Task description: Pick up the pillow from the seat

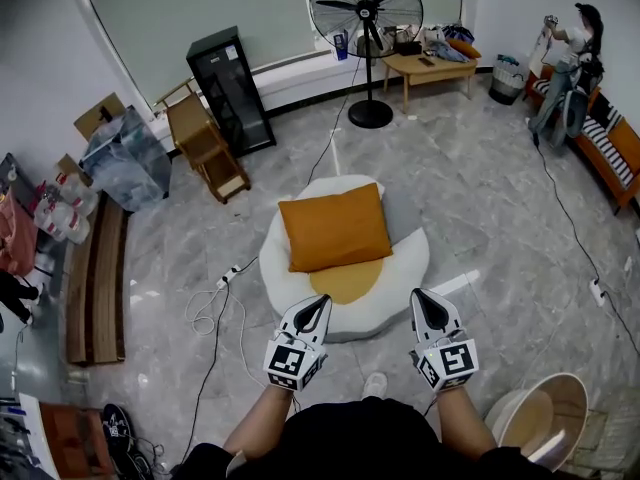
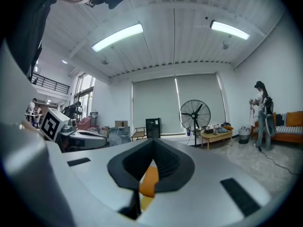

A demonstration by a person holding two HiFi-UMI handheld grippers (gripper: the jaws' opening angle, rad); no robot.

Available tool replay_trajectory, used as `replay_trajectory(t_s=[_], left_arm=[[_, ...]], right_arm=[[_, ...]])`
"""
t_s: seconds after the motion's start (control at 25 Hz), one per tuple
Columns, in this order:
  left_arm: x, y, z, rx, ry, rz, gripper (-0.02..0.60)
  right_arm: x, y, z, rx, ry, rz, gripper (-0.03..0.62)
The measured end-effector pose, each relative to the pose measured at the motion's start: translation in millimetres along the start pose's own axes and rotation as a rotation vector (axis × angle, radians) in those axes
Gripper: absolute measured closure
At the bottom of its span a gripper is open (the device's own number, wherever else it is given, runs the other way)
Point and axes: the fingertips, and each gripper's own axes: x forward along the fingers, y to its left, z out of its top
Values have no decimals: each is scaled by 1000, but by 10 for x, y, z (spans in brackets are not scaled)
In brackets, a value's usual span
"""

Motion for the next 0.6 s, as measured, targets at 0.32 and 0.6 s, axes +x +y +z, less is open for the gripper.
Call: replay_trajectory(t_s=[0.32,0.6], left_arm=[[317,43,-3,-20,39,67,569],[438,213,-15,79,68,101,569]], right_arm=[[280,-402,-22,34,7,40,588],[635,-449,-40,39,20,78,588]])
